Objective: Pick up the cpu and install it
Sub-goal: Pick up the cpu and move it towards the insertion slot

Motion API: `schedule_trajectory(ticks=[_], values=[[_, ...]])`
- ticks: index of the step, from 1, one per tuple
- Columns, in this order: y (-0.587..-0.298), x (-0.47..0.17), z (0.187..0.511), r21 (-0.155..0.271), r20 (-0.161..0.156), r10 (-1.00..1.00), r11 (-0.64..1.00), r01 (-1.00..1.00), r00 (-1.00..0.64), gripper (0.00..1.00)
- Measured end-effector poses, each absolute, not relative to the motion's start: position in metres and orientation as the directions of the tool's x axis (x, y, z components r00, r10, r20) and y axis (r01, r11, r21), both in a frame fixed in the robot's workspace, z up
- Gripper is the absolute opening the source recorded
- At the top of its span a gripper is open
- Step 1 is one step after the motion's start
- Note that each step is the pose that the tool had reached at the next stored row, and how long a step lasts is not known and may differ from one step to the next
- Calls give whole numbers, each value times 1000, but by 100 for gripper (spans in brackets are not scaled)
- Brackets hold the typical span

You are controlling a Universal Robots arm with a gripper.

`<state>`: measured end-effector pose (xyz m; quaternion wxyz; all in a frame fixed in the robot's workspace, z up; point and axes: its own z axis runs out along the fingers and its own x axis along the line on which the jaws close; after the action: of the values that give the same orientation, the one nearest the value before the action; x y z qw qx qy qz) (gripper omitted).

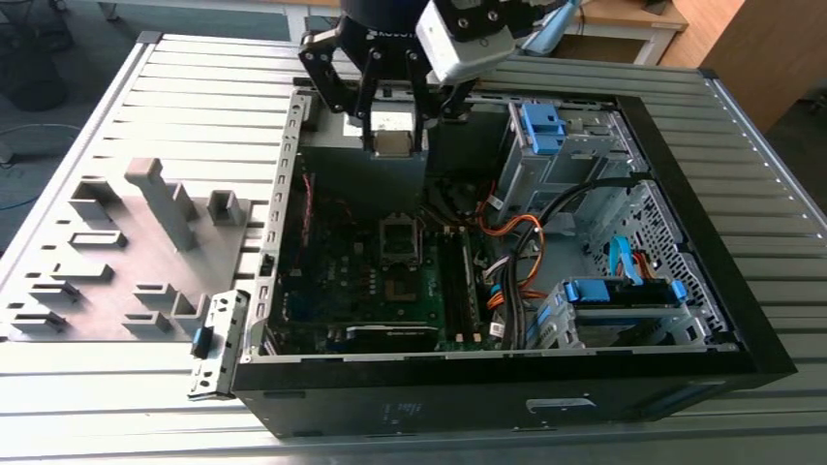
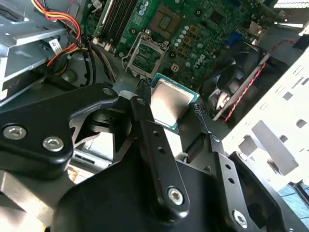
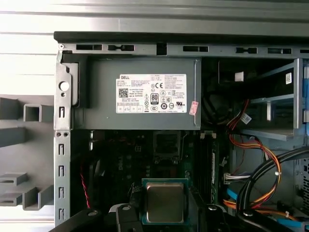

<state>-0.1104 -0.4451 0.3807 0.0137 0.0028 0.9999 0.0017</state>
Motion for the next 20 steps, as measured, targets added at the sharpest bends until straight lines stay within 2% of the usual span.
schedule_trajectory(ticks=[12,13,15,20], values=[[-450,-110,374,3,-28,57,998,57,-998,47],[-450,-110,374,3,-25,57,998,57,-998,47],[-450,-110,374,3,0,57,998,57,-998,47],[-450,-110,374,2,4,57,998,57,-998,47]])
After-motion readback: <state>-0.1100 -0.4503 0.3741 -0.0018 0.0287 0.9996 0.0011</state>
